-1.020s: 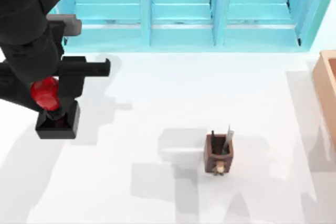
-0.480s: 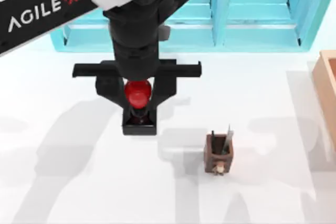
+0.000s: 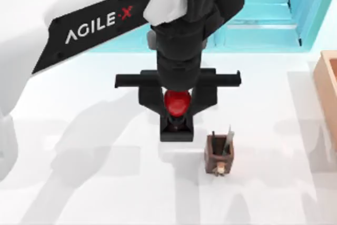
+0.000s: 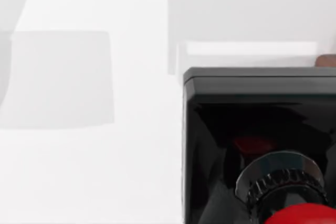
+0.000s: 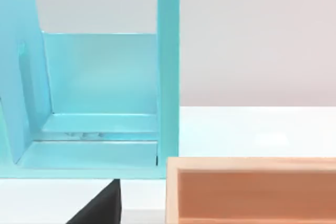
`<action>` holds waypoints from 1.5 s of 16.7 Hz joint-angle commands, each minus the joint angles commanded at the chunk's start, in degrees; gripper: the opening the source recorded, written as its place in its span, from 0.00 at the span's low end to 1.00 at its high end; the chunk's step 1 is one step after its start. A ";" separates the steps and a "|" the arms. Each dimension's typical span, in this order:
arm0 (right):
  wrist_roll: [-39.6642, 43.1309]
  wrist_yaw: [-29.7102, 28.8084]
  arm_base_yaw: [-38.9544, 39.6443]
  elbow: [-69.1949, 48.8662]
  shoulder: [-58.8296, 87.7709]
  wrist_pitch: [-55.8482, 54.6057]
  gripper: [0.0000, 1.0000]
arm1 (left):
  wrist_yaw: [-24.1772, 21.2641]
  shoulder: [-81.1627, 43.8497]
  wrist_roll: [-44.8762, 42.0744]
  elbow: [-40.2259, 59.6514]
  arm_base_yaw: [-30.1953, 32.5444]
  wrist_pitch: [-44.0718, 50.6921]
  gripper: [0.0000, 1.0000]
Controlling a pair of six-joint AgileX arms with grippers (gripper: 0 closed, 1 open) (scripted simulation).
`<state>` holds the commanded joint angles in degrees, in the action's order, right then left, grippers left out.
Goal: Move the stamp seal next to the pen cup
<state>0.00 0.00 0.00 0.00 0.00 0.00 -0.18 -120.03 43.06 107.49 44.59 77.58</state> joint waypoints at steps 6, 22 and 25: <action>0.00 0.00 0.00 0.00 0.00 0.00 1.00 | 0.03 -0.13 0.07 -2.87 0.16 -3.14 0.00; 0.00 0.00 0.00 0.00 0.00 0.00 1.00 | 0.05 -0.14 0.09 -3.17 0.17 -3.47 0.90; 0.00 0.00 0.00 0.00 0.00 0.00 1.00 | 0.05 -0.14 0.09 -3.17 0.17 -3.47 1.00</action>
<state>0.00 0.00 0.00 0.00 0.00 0.00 -0.14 -120.17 43.16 104.33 44.76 74.11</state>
